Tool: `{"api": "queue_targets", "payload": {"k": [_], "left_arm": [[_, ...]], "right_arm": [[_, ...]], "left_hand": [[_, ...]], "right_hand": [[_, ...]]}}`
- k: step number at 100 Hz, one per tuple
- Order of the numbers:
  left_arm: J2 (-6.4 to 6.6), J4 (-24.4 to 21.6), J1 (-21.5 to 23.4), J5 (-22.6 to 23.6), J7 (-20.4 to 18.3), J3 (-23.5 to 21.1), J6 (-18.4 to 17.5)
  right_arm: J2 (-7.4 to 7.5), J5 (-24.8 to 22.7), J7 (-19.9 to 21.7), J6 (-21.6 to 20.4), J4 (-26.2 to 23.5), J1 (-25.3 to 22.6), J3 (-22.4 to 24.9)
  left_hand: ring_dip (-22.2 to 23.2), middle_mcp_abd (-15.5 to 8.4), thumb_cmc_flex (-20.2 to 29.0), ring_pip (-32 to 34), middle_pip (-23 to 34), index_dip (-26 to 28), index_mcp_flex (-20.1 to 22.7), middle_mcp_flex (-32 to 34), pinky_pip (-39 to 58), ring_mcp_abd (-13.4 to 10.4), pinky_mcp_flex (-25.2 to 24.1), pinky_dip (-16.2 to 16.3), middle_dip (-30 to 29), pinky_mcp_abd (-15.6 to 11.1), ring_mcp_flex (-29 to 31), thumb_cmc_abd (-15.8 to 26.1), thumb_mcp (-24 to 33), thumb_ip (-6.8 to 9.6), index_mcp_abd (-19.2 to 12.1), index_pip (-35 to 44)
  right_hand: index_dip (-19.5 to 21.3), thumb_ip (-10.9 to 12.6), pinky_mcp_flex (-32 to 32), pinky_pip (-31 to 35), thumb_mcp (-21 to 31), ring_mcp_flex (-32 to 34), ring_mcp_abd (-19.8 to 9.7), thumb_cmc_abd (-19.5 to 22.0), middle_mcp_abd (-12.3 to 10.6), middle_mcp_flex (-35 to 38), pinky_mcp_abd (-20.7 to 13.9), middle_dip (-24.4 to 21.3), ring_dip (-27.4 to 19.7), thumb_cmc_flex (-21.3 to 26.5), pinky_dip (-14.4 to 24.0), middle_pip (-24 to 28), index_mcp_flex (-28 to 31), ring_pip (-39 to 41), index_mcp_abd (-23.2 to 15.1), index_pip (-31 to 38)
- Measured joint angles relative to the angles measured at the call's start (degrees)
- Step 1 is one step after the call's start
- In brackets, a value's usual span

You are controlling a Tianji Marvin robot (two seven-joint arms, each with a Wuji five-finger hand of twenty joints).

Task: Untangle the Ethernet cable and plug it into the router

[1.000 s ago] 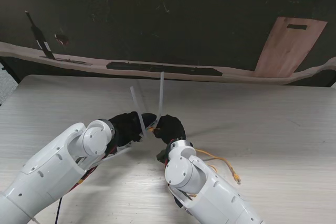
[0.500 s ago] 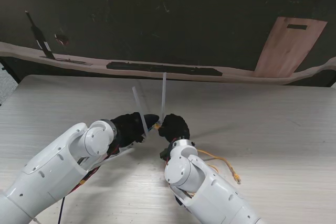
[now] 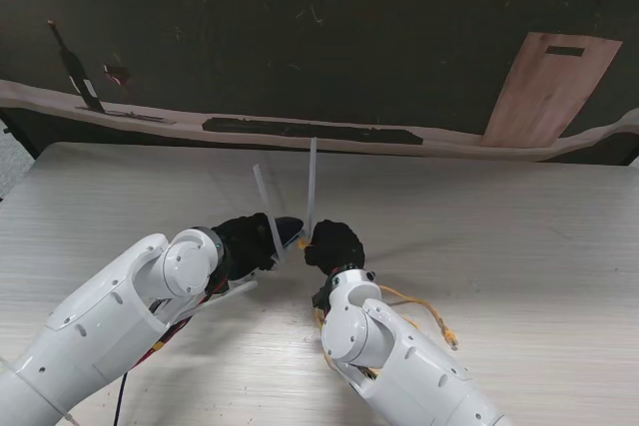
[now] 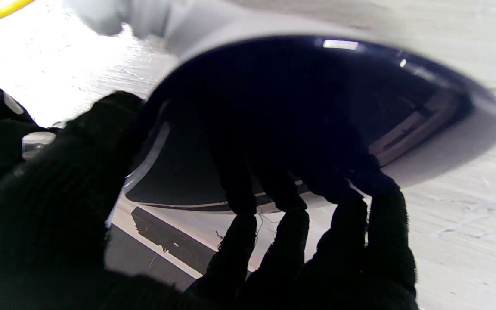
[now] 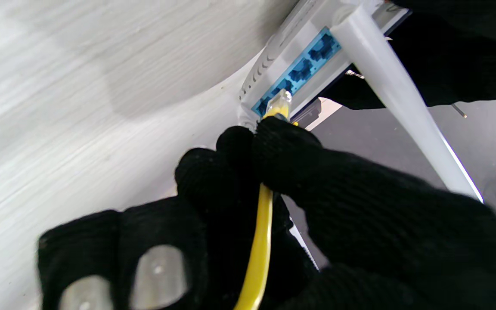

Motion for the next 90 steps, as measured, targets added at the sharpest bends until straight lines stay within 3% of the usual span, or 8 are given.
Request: {"api": "queue_targets", "payload": {"k": [19,90], "left_arm": [[-0.06,0.5,-0.4,-1.6,-1.0,0.0,-2.2],[0.09,1.1,-1.4,-3.1,-2.2,0.5,-3.2]], "right_arm": [[0.02,0.5,0.3,-0.4,0.0,0.2,-0.2],[0.10,-0.7,-0.1,1.0,-1.0,-0.4,0.0]], "left_hand": [[0.0,-0.1,0.0,0.0,0.2,0.0,0.0,0.0,0.0,-0.1,0.0,0.0,0.0,-0.1,0.0,-0.1,0.0,0.00,-0.1,0.2],[0.5,-0.1,0.0,0.0,0.4,0.0,0.0,0.0,0.0,-0.1,-0.1,0.6,0.0,-0.1,0.0,-0.1,-0.4,0.06,-0.2,0.5]], "right_hand": [[2.9,0.2,0.1,0.2,0.6,0.1,0.0,0.0,-0.2,0.5,0.1,0.0,1.2,-0.8,0.9,0.6,1.2,0.6,0.0,0.1],[7.0,3.2,0.4,0.7,2.6,0.7,0.2,0.0,-0.3,1.4,0.8,0.7,2.6,-2.8,1.4,2.7,2.8,2.3,0.1,0.6]]}}
